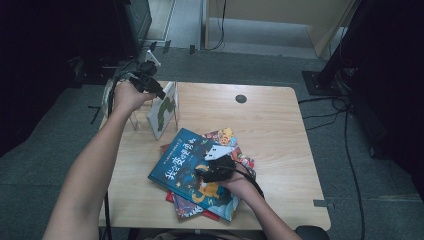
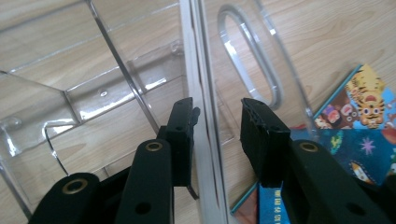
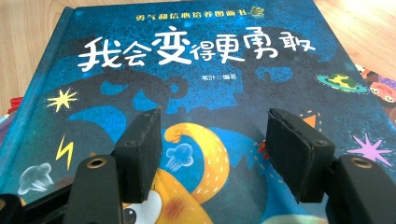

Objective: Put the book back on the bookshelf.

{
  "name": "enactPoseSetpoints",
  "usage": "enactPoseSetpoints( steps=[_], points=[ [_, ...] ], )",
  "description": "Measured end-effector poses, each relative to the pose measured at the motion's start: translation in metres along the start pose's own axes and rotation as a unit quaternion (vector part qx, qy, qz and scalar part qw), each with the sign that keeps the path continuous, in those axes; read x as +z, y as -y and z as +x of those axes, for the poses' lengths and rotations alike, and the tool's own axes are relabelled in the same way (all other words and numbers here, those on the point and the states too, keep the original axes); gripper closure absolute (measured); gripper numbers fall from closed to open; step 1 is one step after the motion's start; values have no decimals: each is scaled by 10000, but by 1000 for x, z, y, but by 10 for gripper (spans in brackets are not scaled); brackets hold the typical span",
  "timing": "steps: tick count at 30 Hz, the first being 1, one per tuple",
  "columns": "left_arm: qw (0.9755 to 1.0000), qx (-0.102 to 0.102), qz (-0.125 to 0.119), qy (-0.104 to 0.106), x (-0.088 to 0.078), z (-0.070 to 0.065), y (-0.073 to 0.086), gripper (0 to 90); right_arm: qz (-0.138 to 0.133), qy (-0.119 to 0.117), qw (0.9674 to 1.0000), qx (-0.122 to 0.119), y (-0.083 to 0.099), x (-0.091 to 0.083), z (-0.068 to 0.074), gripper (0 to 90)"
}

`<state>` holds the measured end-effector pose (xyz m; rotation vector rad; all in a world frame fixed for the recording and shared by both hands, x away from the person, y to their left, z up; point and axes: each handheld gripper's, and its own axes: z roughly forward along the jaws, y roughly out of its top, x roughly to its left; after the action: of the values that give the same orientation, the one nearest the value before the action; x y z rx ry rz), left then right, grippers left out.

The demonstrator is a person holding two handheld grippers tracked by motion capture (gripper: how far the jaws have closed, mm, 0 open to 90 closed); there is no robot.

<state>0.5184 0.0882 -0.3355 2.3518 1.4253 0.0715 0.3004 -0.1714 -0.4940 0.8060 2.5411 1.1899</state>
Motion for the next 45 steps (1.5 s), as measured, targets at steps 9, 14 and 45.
enactPoseSetpoints(
  steps=[9, 14, 45],
  points=[
    [9995, 213, -199, 109, -10, -13, 12, 628, -4, 6, 10000, -7, 0, 0, 0, 366],
    [9990, 320, -275, 169, -12, -20, 21, 615, -7, 6, 10000, -7, 0, 0, 0, 367],
    [9926, 662, -878, 507, 2, -36, 104, 539, -201, 222, 9986, 434, 14, -41, -23, 480]
  ],
)
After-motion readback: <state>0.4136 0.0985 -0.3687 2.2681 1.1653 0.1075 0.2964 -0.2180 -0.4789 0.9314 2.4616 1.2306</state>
